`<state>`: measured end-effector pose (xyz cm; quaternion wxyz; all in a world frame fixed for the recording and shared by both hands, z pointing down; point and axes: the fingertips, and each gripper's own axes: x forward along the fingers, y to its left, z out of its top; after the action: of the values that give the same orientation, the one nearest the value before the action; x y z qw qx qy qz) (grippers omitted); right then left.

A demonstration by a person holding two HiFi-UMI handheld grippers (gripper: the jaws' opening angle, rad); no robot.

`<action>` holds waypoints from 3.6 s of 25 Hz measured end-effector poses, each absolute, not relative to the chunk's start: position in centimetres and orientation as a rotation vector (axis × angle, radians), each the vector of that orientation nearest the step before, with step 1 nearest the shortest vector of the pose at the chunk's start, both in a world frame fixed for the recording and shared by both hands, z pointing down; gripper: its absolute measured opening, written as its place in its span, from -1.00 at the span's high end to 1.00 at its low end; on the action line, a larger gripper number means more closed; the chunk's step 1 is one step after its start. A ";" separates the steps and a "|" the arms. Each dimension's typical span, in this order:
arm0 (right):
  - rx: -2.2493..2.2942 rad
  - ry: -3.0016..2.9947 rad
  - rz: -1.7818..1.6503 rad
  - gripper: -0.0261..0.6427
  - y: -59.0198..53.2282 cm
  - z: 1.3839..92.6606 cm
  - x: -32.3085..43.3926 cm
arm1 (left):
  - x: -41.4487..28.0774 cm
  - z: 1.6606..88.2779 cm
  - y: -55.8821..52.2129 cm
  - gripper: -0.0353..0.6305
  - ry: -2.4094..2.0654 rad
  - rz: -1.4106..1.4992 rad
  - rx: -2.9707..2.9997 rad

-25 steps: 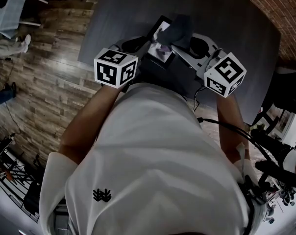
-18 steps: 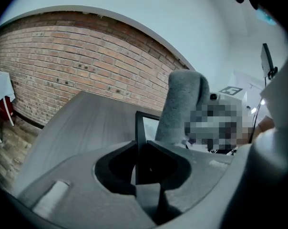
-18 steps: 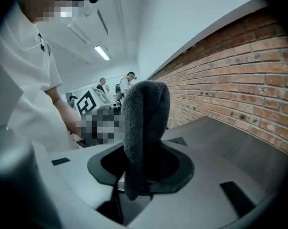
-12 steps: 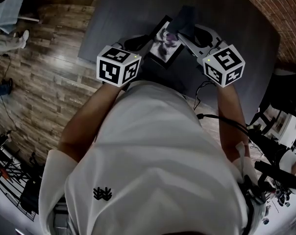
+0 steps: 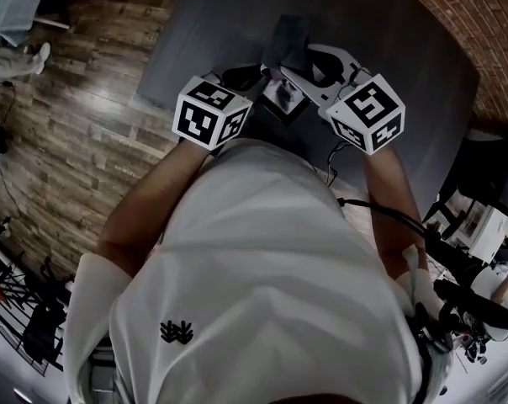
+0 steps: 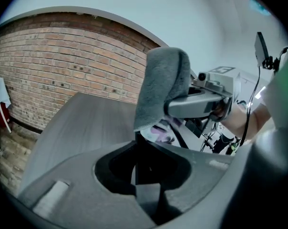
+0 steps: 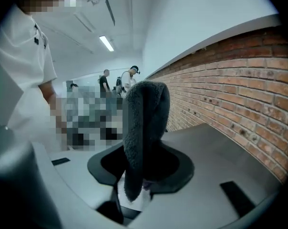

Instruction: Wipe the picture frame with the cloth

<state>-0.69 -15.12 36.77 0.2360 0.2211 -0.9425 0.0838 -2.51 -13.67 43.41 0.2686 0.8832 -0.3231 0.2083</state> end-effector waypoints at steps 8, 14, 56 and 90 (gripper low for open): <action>0.854 -2.510 0.281 0.49 -20.9 36.9 3.7 | -3.1 43.3 -13.1 0.67 -0.818 0.589 2.422; 0.867 -2.501 0.253 0.49 -22.0 36.3 4.1 | -3.7 43.3 -12.0 0.67 -0.752 0.623 2.453; 0.774 -2.567 0.482 0.49 -12.3 40.4 8.2 | -4.2 41.8 -17.9 0.67 -0.959 0.418 2.271; 0.328 -2.506 0.299 0.49 -4.9 46.7 0.4 | -2.5 38.8 -18.1 0.67 -1.047 0.250 2.176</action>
<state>0.44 -4.86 46.74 0.2939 0.1231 -0.9412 0.1125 -2.47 -18.07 38.81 0.3496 0.8398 -0.4041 0.0965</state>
